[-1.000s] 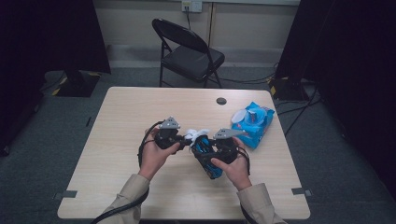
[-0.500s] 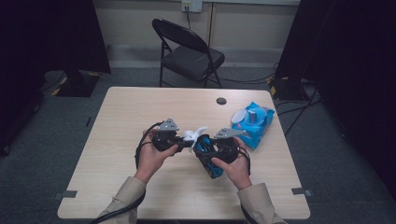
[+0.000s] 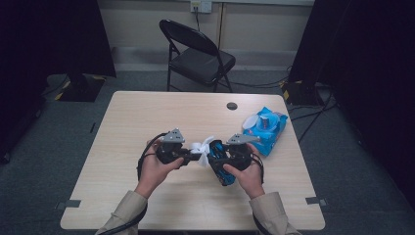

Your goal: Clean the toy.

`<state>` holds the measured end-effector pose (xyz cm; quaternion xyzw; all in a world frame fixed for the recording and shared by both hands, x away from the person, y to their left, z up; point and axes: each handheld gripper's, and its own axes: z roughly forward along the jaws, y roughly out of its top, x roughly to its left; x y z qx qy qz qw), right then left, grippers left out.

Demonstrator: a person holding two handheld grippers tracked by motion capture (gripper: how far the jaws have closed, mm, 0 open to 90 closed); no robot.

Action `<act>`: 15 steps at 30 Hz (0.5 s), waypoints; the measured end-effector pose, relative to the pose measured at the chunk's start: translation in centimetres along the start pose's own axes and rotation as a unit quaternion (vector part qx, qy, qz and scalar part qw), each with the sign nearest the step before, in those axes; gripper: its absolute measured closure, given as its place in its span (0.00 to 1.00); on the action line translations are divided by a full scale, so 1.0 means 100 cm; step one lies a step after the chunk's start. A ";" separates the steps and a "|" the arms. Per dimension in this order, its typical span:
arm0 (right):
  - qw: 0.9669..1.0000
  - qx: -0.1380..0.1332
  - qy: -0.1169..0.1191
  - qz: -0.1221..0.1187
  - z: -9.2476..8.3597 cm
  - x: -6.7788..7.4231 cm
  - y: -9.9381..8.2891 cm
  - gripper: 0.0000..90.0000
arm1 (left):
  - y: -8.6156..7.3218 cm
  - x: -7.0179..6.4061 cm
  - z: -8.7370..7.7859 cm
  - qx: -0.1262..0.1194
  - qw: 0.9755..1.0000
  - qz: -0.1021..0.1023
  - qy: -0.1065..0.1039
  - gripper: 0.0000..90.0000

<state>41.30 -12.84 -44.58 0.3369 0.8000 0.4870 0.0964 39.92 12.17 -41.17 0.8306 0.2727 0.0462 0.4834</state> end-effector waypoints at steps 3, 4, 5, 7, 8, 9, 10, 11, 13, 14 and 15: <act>1.000 -0.001 0.000 0.000 0.000 0.000 0.000 0.29 | -0.001 0.000 -0.002 0.002 1.000 0.002 -0.002 0.89; 1.000 -0.002 0.000 0.000 0.000 0.000 0.000 0.29 | -0.002 0.000 -0.004 0.004 1.000 0.000 -0.003 0.89; 1.000 -0.002 0.002 0.001 -0.001 0.000 0.001 0.29 | -0.003 0.000 -0.006 0.003 1.000 -0.001 -0.002 0.89; 1.000 -0.003 0.000 0.000 -0.001 -0.001 0.001 0.29 | -0.004 0.002 -0.008 0.004 1.000 -0.002 0.001 0.89; 1.000 -0.003 0.000 0.001 -0.002 -0.001 0.001 0.29 | -0.005 0.002 -0.010 0.002 1.000 -0.004 0.006 0.89; 1.000 -0.004 0.001 0.003 -0.002 -0.001 0.001 0.29 | -0.005 0.003 -0.012 0.002 1.000 -0.002 0.010 0.89; 1.000 -0.005 0.001 0.003 -0.003 -0.001 0.001 0.29 | -0.005 0.005 -0.015 0.000 1.000 -0.005 0.014 0.89; 1.000 -0.005 0.002 0.002 -0.003 -0.002 0.001 0.29 | -0.005 0.006 -0.016 -0.004 1.000 -0.007 0.018 0.89; 1.000 -0.006 0.004 0.002 -0.003 -0.001 0.002 0.29 | -0.003 0.011 -0.021 -0.012 0.999 -0.013 0.029 0.89; 1.000 -0.006 0.004 0.002 -0.003 -0.001 0.002 0.29 | -0.003 0.011 -0.021 -0.012 0.999 -0.013 0.029 0.89; 1.000 -0.007 0.005 0.002 -0.004 -0.001 0.002 0.29 | -0.001 0.013 -0.024 -0.016 0.999 -0.017 0.035 0.89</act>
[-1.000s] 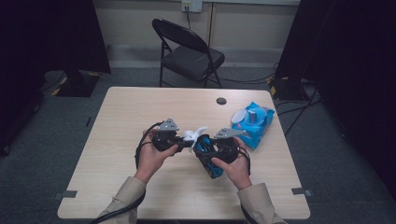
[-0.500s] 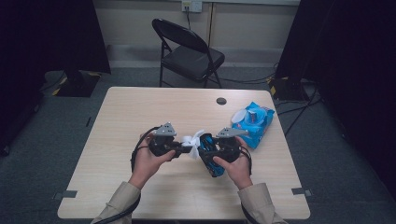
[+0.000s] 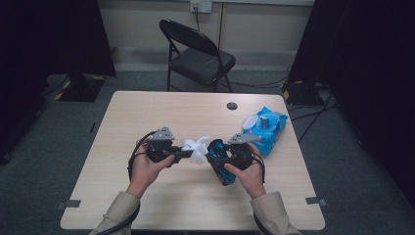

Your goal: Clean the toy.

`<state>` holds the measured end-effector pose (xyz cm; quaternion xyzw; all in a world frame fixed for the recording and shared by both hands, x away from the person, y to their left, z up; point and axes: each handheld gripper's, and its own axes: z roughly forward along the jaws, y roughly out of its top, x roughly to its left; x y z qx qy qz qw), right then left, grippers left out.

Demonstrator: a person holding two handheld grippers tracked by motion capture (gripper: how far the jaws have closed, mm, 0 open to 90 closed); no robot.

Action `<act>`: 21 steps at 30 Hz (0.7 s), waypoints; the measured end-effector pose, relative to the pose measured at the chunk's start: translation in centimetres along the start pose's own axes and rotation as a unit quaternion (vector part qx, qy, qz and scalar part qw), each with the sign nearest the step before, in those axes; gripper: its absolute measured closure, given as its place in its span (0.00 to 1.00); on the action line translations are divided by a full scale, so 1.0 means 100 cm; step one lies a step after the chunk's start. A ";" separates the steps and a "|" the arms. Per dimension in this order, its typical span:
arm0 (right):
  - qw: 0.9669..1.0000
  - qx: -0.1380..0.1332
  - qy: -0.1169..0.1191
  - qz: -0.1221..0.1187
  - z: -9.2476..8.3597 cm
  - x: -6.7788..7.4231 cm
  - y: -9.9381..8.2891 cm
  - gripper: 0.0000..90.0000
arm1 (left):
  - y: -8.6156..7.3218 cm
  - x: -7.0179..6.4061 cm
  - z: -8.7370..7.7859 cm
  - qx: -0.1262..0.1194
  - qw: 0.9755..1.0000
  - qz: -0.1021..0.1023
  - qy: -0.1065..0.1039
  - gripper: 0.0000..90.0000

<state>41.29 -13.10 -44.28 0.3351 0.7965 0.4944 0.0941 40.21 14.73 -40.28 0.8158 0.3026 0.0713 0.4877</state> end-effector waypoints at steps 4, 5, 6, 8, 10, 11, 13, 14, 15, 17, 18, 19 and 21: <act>1.000 -0.001 0.006 -0.009 0.000 0.005 0.002 0.29 | 0.009 0.009 -0.003 -0.011 1.000 -0.010 0.013 0.89; 1.000 -0.002 0.007 -0.013 0.000 0.006 0.003 0.29 | 0.011 0.011 -0.002 -0.012 1.000 -0.010 0.015 0.89; 1.000 -0.002 0.010 -0.015 0.001 0.007 0.004 0.29 | 0.013 0.012 -0.002 -0.013 1.000 -0.013 0.020 0.89; 1.000 -0.001 0.012 -0.018 0.001 0.009 0.004 0.29 | 0.017 0.015 0.001 -0.014 0.999 -0.015 0.025 0.89; 1.000 0.000 0.014 -0.022 0.002 0.011 0.005 0.29 | 0.020 0.017 0.007 -0.012 0.999 -0.019 0.026 0.89; 1.000 0.001 0.016 -0.023 0.002 0.012 0.005 0.29 | 0.020 0.017 0.007 -0.012 0.999 -0.019 0.026 0.89; 1.000 -0.001 0.018 -0.023 0.002 0.013 0.006 0.29 | 0.022 0.017 0.013 -0.013 0.999 -0.022 0.027 0.89; 1.000 -0.002 0.020 -0.024 0.002 0.013 0.006 0.29 | 0.023 0.017 0.017 -0.013 0.999 -0.025 0.025 0.89; 0.999 -0.005 0.025 -0.026 0.001 0.015 0.007 0.29 | 0.024 0.017 0.024 -0.009 0.999 -0.027 0.021 0.89; 0.999 -0.005 0.027 -0.030 0.001 0.016 0.008 0.29 | 0.025 0.015 0.030 -0.007 1.000 -0.027 0.012 0.89; 0.999 -0.005 0.028 -0.031 0.001 0.017 0.008 0.29 | 0.026 0.014 0.032 -0.007 1.000 -0.026 0.010 0.89; 0.999 -0.005 0.029 -0.031 0.001 0.017 0.008 0.29 | 0.026 0.014 0.032 -0.007 1.000 -0.026 0.010 0.89; 0.999 -0.004 0.033 -0.031 0.002 0.019 0.008 0.29 | 0.028 0.010 0.039 -0.009 1.000 -0.028 -0.001 0.89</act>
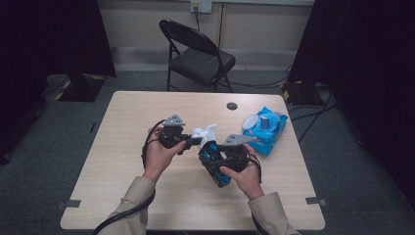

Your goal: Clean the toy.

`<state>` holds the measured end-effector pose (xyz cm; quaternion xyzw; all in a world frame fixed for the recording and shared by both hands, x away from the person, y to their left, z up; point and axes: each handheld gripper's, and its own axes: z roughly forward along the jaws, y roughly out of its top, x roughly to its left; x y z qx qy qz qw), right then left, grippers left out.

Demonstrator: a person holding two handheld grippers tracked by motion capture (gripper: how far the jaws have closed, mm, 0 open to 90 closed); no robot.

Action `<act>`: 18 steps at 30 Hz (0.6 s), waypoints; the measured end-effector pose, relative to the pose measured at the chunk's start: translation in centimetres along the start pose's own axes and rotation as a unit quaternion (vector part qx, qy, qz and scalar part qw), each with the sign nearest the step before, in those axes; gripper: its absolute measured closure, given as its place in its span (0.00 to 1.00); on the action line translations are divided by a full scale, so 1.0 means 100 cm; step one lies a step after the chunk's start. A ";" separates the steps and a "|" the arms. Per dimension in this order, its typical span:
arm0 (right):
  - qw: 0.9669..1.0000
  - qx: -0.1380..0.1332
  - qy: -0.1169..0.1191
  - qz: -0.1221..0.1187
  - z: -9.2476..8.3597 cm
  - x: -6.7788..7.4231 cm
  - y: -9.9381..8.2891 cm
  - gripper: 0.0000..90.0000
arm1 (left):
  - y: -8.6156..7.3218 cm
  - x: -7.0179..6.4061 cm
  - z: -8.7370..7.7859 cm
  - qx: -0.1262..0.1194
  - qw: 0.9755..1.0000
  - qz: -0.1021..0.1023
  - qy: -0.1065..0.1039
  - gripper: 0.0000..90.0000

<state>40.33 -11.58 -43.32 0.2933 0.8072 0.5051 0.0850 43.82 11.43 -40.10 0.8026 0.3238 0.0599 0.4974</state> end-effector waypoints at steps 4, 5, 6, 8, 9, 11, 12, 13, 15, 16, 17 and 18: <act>1.000 0.001 0.002 -0.002 0.001 0.001 0.000 0.29 | 0.002 -0.004 0.006 0.000 1.000 -0.004 -0.008 0.89; 1.000 0.005 0.001 -0.004 0.002 0.001 -0.001 0.29 | 0.002 -0.006 0.009 0.002 1.000 -0.002 -0.012 0.89; 1.000 0.006 0.000 -0.003 0.002 0.001 -0.001 0.29 | 0.002 -0.007 0.010 0.003 1.000 0.000 -0.009 0.89; 1.000 0.006 0.001 -0.002 0.002 0.000 -0.002 0.29 | 0.001 -0.006 0.010 0.003 1.000 -0.002 -0.013 0.90; 1.000 0.006 0.000 0.000 0.002 0.000 -0.002 0.29 | 0.000 -0.006 0.010 0.002 1.000 -0.005 -0.013 0.89; 1.000 0.006 -0.001 0.000 0.002 -0.001 -0.002 0.29 | -0.001 -0.005 0.009 0.002 1.000 -0.007 -0.018 0.90; 1.000 0.006 -0.001 0.000 0.002 -0.001 -0.002 0.29 | -0.001 -0.005 0.009 0.002 1.000 -0.007 -0.018 0.90; 1.000 0.005 -0.001 0.001 0.002 -0.002 -0.003 0.29 | -0.001 -0.005 0.007 0.005 1.000 -0.005 -0.018 0.89; 1.000 0.005 -0.002 0.001 0.002 -0.002 -0.003 0.29 | -0.001 -0.006 0.007 0.007 1.000 -0.003 -0.017 0.90; 1.000 0.006 -0.003 0.001 0.002 -0.002 -0.003 0.29 | -0.002 -0.006 0.006 0.007 1.000 -0.005 -0.019 0.90; 1.000 0.006 -0.005 0.003 0.002 -0.002 -0.003 0.29 | -0.002 -0.006 0.005 0.009 1.000 -0.005 -0.021 0.90; 1.000 0.005 -0.007 0.004 0.002 -0.003 -0.004 0.29 | -0.003 -0.006 0.005 0.010 1.000 -0.006 -0.022 0.90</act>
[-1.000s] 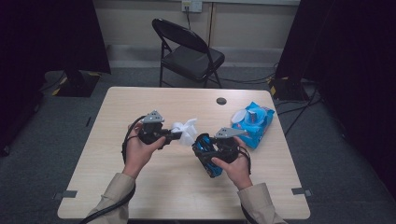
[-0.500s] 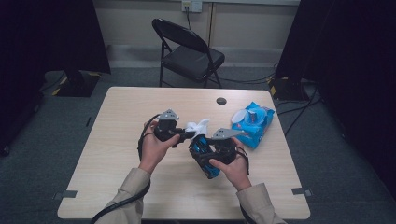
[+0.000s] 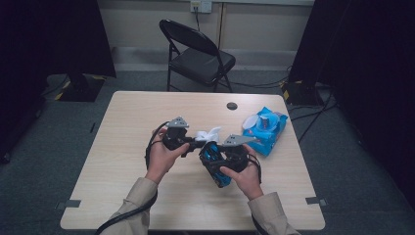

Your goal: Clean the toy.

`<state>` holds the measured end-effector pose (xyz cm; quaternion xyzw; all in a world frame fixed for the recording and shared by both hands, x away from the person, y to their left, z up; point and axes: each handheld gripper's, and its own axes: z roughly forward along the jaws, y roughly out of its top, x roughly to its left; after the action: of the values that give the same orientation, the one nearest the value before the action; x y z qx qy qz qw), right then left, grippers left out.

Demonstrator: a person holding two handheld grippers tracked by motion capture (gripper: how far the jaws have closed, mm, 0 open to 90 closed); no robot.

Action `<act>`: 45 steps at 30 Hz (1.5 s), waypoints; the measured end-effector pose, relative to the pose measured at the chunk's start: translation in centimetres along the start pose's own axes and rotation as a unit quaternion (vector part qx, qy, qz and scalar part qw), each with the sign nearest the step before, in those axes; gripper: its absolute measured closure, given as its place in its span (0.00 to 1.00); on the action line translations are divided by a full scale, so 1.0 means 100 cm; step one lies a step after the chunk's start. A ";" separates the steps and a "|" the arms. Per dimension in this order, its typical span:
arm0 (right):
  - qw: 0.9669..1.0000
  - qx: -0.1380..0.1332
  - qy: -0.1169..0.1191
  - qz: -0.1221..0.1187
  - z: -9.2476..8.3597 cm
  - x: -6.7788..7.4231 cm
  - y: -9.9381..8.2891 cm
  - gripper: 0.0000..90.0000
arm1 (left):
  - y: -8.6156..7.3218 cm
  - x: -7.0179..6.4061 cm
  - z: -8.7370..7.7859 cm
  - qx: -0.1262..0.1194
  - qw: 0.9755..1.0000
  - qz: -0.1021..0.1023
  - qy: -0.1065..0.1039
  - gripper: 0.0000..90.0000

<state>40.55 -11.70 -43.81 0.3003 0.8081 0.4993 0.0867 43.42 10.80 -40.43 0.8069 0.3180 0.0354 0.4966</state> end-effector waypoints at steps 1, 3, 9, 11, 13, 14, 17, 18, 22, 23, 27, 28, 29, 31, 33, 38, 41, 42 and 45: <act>1.000 0.000 -0.002 0.002 0.000 -0.001 -0.001 0.29 | -0.001 0.000 -0.001 0.000 1.000 0.000 -0.002 0.90; 1.000 -0.001 -0.002 0.005 -0.001 -0.003 -0.002 0.29 | -0.002 0.000 -0.002 0.002 1.000 -0.001 -0.004 0.90; 1.000 0.001 -0.008 0.005 -0.001 -0.003 -0.002 0.29 | -0.007 0.001 -0.006 0.005 1.000 -0.007 -0.012 0.90; 1.000 0.003 -0.012 0.005 0.000 -0.004 -0.003 0.29 | -0.009 0.001 -0.008 0.008 1.000 -0.009 -0.015 0.90; 1.000 0.003 -0.014 0.008 0.000 -0.006 -0.004 0.29 | -0.010 0.001 -0.010 0.012 1.000 -0.009 -0.017 0.90; 1.000 0.003 -0.016 0.008 0.000 -0.006 -0.004 0.29 | -0.010 0.000 -0.011 0.013 1.000 -0.008 -0.018 0.90; 1.000 0.001 -0.018 0.011 -0.001 -0.008 -0.005 0.29 | -0.011 -0.001 -0.012 0.013 1.000 -0.006 -0.022 0.90; 1.000 0.001 -0.018 0.011 -0.001 -0.009 -0.005 0.29 | -0.012 -0.002 -0.012 0.013 1.000 -0.006 -0.023 0.90; 1.000 0.004 -0.018 0.008 -0.001 -0.008 -0.005 0.29 | -0.013 -0.004 -0.013 0.017 1.000 -0.004 -0.026 0.90; 1.000 0.005 -0.019 0.007 -0.001 -0.008 -0.005 0.29 | -0.014 -0.004 -0.013 0.019 0.999 -0.005 -0.027 0.90; 1.000 0.004 -0.024 0.011 -0.002 -0.011 -0.006 0.29 | -0.016 -0.005 -0.016 0.023 0.999 -0.002 -0.032 0.90; 1.000 0.004 -0.025 0.011 -0.002 -0.012 -0.006 0.29 | -0.016 -0.006 -0.017 0.026 0.999 0.000 -0.034 0.90; 1.000 0.003 -0.027 0.012 -0.002 -0.012 -0.006 0.29 | -0.017 -0.007 -0.017 0.027 0.999 0.001 -0.036 0.90; 1.000 0.002 -0.027 0.014 -0.003 -0.014 -0.006 0.29 | -0.018 -0.008 -0.017 0.025 0.999 0.000 -0.040 0.90; 0.999 0.002 -0.029 0.014 -0.003 -0.014 -0.006 0.29 | -0.019 -0.009 -0.017 0.025 0.999 0.002 -0.041 0.90; 0.999 0.001 -0.032 0.014 -0.003 -0.014 -0.006 0.29 | -0.022 -0.010 -0.020 0.030 0.998 0.002 -0.047 0.90; 0.999 0.000 -0.035 0.015 -0.004 -0.015 -0.006 0.29 | -0.024 -0.009 -0.026 0.030 0.998 0.000 -0.049 0.90; 0.999 -0.002 -0.036 0.016 -0.004 -0.016 -0.006 0.28 | -0.024 -0.008 -0.028 0.027 0.998 -0.004 -0.051 0.90; 0.999 -0.004 -0.035 0.020 -0.005 -0.016 -0.006 0.28 | -0.022 -0.007 -0.035 0.017 0.998 -0.009 -0.058 0.90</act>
<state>41.37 -13.22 -44.31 0.3328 0.7964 0.4937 0.1061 40.48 13.79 -40.24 0.8128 0.2970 -0.0212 0.5007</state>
